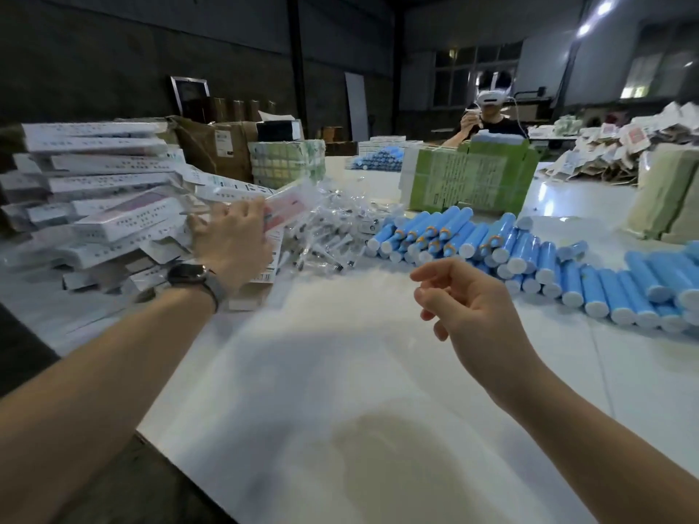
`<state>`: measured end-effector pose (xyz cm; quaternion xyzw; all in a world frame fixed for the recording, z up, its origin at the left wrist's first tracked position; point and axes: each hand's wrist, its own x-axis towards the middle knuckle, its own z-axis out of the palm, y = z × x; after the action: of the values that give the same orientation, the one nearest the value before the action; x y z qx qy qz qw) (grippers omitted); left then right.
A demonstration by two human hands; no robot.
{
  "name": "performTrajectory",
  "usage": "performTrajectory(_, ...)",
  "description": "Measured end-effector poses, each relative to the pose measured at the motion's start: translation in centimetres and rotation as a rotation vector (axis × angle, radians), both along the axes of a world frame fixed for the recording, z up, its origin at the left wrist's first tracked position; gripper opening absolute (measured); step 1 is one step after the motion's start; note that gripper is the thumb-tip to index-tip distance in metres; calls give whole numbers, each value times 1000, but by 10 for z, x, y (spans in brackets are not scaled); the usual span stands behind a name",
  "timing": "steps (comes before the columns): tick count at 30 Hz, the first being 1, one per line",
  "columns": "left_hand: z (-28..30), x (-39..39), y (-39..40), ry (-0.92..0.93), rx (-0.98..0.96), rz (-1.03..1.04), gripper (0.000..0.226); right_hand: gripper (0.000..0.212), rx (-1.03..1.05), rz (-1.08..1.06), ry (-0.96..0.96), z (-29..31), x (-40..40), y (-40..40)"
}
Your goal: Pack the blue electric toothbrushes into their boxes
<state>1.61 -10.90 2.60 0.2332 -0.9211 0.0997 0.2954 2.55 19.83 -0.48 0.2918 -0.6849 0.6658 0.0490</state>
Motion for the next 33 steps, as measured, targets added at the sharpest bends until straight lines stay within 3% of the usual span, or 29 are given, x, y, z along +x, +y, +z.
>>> performTrajectory(4,1,7,114,104,539,-595,56,13,-79,-75,18,7,-6,5)
performTrajectory(7,-10,6,189,39,1125,-925,45,18,-138,-181,20,8,-15,13)
performTrajectory(9,-21,4,218,61,1547,-1072,34,16,-193,-230,-7,7,-20,18)
performTrajectory(11,-33,5,227,133,1713,-1121,29,7,-242,-178,-52,6,-23,23)
performTrajectory(13,-42,6,224,171,1698,-1116,35,4,-235,-156,-56,7,-34,31)
performTrajectory(15,-49,4,216,153,1633,-1096,35,4,-120,-292,-22,7,-54,43)
performTrajectory(17,-49,4,211,139,1549,-1113,37,6,58,-524,-26,5,-84,61)
performTrajectory(19,-49,5,211,149,1501,-1124,48,17,372,-704,-70,-1,-115,74)
performTrajectory(22,-52,3,213,147,1500,-1116,57,41,724,-743,-106,-12,-152,75)
performTrajectory(26,-58,0,213,166,1495,-1130,50,38,936,-813,-71,-18,-177,59)
performTrajectory(30,-56,-3,213,267,1518,-1107,42,26,874,-827,-39,-15,-180,50)
performTrajectory(33,-55,-4,211,317,1506,-1077,35,19,672,-791,-183,-8,-173,55)
